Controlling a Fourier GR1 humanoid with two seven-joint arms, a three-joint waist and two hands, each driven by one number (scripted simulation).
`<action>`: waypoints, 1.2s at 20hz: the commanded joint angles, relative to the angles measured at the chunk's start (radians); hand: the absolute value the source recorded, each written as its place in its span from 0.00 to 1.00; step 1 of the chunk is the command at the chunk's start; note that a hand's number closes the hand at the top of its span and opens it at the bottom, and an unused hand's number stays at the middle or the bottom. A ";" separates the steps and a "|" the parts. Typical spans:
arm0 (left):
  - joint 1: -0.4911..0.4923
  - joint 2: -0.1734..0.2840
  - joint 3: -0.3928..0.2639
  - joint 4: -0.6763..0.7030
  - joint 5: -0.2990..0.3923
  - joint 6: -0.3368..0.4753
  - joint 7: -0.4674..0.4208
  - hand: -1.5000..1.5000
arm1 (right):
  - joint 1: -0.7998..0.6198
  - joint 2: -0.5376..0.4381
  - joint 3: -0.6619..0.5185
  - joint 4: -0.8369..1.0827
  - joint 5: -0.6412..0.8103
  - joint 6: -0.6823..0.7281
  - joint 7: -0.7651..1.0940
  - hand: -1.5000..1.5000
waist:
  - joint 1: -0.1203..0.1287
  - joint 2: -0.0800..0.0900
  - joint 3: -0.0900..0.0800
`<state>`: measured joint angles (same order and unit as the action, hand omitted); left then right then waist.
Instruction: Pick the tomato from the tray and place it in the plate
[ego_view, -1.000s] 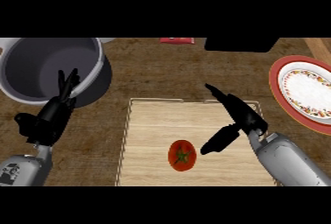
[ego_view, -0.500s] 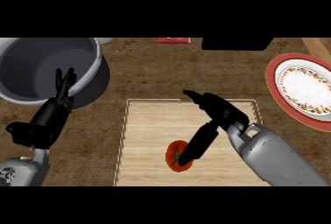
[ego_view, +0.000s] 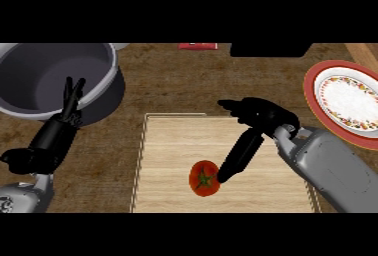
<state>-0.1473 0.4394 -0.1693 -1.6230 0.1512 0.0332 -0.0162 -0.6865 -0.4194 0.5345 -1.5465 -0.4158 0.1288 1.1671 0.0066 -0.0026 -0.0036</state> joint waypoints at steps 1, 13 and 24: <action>-0.071 0.031 0.019 -0.024 0.025 -0.069 0.012 0.50 | 0.011 -0.045 -0.003 0.011 -0.035 0.048 0.146 0.00 | -0.013 0.001 0.003; -0.010 -0.017 0.019 -0.034 -0.012 -0.071 -0.025 0.50 | -0.009 -0.042 0.032 0.076 -0.123 0.081 0.104 0.00 | -0.003 0.002 0.003; 0.042 -0.044 0.001 -0.124 -0.041 -0.071 0.010 0.50 | 0.049 0.001 0.139 0.013 -0.156 0.051 0.130 0.00 | -0.001 -0.002 0.003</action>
<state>-0.1289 0.4058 -0.1389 -1.6622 0.1263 -0.0272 -0.0138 -0.6360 -0.4372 0.6606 -1.4955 -0.5467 0.1735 1.1216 0.0058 -0.0014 -0.0020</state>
